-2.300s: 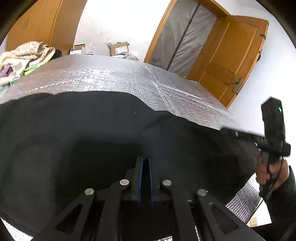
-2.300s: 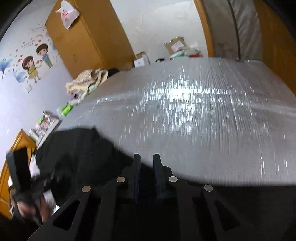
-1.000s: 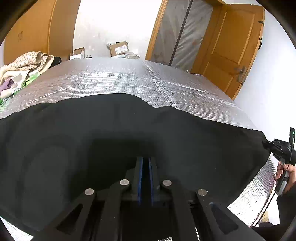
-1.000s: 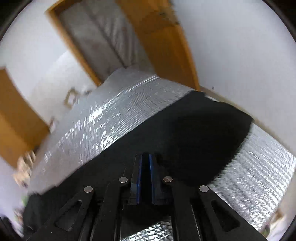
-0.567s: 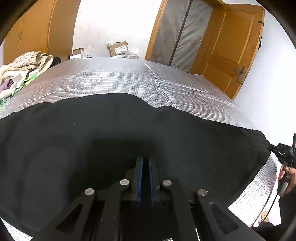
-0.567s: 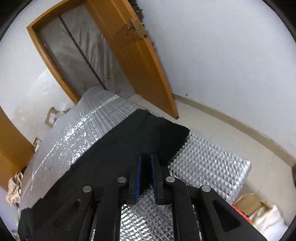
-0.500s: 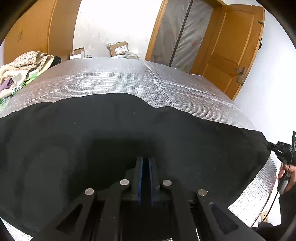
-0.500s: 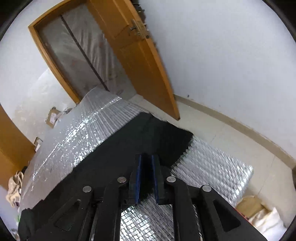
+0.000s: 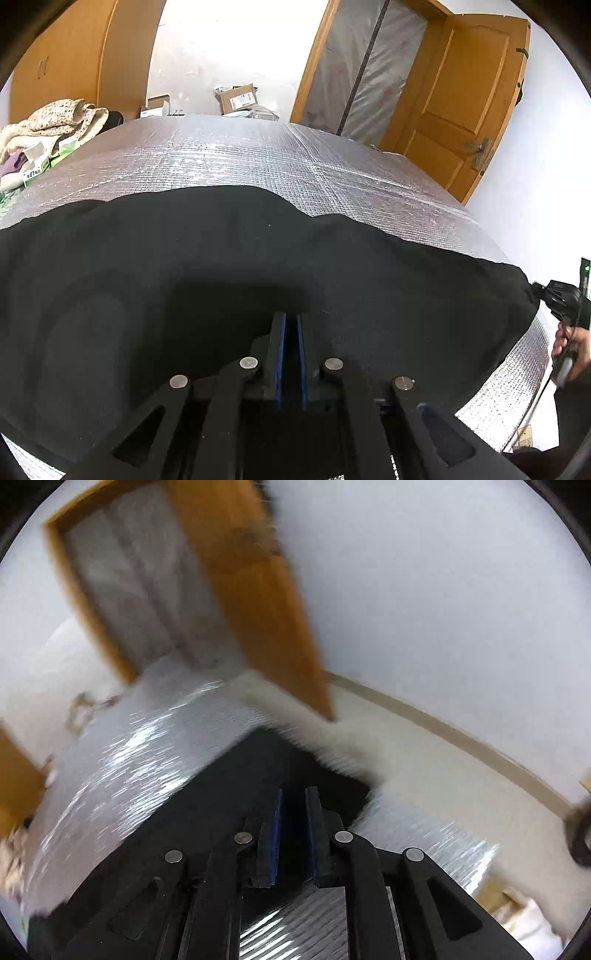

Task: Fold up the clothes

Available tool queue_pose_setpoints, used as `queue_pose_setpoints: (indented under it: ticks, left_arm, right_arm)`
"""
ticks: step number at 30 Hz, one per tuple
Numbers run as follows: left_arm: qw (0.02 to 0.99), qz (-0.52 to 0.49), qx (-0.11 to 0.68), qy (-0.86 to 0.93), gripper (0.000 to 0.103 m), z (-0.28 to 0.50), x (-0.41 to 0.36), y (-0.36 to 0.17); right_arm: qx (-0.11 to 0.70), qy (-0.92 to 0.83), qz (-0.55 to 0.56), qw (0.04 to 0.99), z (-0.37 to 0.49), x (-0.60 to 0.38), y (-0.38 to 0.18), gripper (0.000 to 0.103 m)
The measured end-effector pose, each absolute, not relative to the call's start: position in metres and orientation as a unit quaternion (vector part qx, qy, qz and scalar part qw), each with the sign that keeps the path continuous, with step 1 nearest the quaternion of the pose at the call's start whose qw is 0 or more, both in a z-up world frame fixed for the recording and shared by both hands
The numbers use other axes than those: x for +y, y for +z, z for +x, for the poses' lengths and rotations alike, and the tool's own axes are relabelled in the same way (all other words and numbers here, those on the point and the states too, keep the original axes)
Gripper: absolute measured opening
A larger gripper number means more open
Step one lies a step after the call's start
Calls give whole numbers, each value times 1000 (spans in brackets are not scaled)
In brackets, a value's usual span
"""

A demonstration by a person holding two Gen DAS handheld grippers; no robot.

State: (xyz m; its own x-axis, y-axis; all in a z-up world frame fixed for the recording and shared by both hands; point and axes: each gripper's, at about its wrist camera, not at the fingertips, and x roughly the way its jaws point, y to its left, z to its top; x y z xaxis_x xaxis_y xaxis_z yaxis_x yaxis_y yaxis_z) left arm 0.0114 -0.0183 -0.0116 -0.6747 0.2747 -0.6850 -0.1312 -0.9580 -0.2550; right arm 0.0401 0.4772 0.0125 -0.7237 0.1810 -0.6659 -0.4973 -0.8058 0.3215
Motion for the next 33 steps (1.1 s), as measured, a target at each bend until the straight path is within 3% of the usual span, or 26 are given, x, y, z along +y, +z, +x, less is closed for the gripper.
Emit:
queue_pose_setpoints:
  ticks: [6,11,20,33]
  left_arm:
    - [109,-388,-84,911,5,10,-17,-10]
    - [113,-386,-74,913,5,16,-9,-4]
    - [233,-366,-23,900,5,40,58,12]
    - [248,-366,-6,897,5,54,73,2]
  right_arm:
    - [127,920,-359,-97,37,325,12,14]
    - [43,899,-379,-217,55,260,0,14]
    - [9,905,-355,-236,87,258,9,14]
    - [-75,906,-347,-232,92,239,2,14]
